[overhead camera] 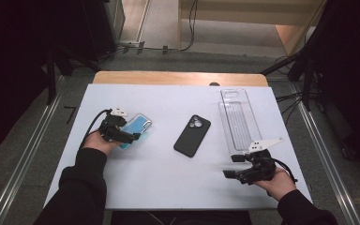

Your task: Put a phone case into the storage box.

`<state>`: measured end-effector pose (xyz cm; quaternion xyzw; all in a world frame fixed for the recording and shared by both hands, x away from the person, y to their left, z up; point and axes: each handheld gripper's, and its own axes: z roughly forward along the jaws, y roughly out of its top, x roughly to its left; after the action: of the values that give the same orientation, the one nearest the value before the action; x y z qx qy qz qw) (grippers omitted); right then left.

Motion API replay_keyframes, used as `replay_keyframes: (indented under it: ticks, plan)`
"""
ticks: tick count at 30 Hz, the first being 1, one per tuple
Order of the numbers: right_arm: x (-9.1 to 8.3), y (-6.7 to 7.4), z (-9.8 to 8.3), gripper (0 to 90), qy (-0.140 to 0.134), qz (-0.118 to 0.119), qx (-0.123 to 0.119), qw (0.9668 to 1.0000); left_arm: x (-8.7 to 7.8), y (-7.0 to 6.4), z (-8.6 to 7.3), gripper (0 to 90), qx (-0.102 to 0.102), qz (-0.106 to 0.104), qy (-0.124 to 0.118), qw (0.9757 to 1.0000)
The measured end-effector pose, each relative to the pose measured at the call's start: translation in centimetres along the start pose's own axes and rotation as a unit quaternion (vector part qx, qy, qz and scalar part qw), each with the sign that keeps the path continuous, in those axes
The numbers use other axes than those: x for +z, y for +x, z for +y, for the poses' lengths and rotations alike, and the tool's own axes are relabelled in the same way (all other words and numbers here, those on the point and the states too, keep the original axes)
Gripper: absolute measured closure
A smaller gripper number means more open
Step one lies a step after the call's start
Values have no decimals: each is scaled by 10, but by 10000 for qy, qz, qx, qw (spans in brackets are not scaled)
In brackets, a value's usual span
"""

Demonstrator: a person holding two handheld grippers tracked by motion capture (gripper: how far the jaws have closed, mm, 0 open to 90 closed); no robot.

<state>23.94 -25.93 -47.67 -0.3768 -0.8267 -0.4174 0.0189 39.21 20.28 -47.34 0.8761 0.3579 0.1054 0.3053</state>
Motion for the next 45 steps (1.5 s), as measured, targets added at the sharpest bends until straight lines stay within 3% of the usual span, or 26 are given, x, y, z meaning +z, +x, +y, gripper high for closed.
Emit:
replay_keyframes:
  ticks: [7, 12, 19, 25, 30, 36, 39, 45]
  plan:
    - [-1, 2, 2, 202, -74, 39, -18, 10000, -13, -12, 11, 175, -109, -157, -72, 9998]
    - [-2, 2, 3, 201, -113, 121, 92, 9998, -19, -22, 16, 174, -215, -350, -163, 9990]
    - [-4, 4, 7, 199, -283, 96, 265, 9992, -22, -39, 22, 175, -250, -475, -161, 9984]
    - [-4, 8, 13, 199, -375, 210, 444, 9981, -22, -54, 26, 175, -278, -564, -244, 9977]
    - [-2, 15, 20, 199, -432, 149, 448, 9980, -23, -66, 28, 174, -277, -544, -278, 9977]
    - [0, 15, 25, 200, -476, 75, 676, 9965, -23, -79, 27, 174, -349, -469, -419, 9974]
    - [1, 17, 29, 201, -366, -330, 798, 9956, -21, -87, 27, 175, -341, -385, -518, 9973]
    - [4, 22, 37, 201, -424, -283, 877, 9948, -17, -103, 25, 174, -333, -272, -738, 9963]
